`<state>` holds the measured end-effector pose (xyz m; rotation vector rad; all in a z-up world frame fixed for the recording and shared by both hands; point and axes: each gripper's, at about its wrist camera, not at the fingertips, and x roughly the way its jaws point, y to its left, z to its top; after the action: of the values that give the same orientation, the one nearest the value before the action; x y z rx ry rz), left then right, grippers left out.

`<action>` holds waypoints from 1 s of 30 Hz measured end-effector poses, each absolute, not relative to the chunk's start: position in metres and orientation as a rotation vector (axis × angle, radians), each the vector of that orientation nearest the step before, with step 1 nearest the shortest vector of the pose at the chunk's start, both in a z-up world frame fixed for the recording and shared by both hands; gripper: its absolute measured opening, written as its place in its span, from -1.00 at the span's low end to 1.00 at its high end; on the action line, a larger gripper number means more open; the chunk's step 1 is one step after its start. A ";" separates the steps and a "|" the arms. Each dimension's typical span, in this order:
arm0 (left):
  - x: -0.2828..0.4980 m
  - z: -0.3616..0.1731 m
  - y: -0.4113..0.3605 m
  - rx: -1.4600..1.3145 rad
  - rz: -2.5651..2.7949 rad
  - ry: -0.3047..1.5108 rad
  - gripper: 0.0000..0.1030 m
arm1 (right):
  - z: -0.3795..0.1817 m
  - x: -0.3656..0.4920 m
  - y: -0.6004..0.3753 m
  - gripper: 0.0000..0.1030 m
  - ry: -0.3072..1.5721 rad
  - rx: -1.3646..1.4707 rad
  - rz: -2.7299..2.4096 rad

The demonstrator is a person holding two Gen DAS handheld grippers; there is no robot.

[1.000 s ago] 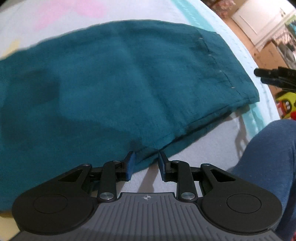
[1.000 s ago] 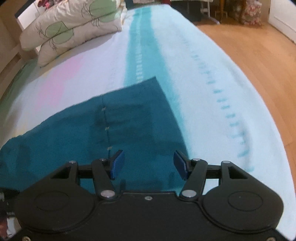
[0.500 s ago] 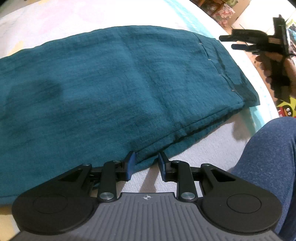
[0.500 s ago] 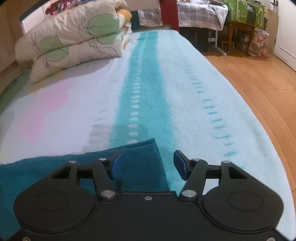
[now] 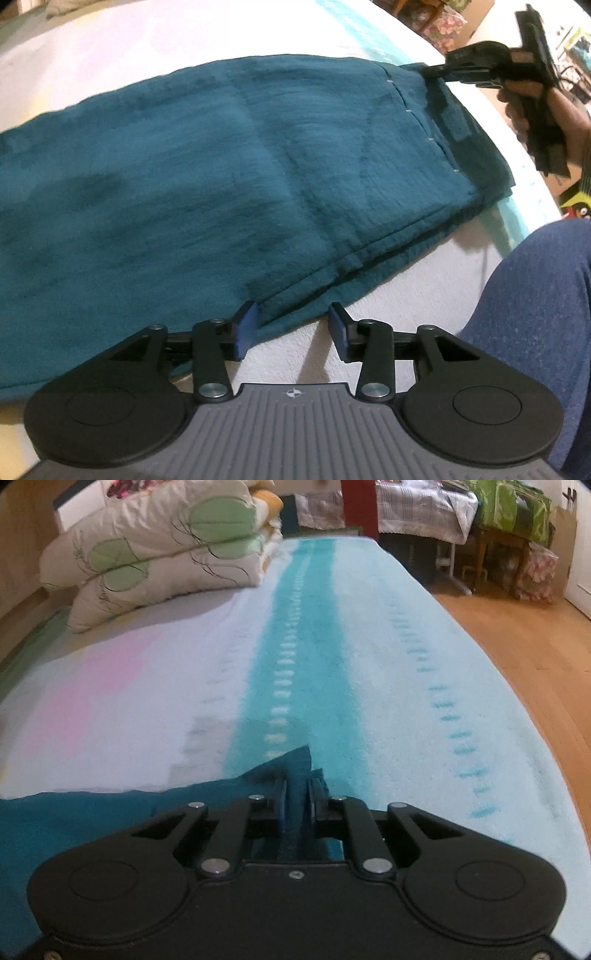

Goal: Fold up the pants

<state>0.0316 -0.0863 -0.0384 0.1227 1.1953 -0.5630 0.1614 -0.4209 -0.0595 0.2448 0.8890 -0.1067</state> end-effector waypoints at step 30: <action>0.032 -0.036 -0.088 0.062 -0.482 1.199 -0.19 | -0.096 0.069 -0.462 0.10 0.897 0.823 0.161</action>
<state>0.0319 -0.0884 -0.0358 0.0625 1.1987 -0.4821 0.0693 -0.4622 -0.0956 0.8233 0.8971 0.1614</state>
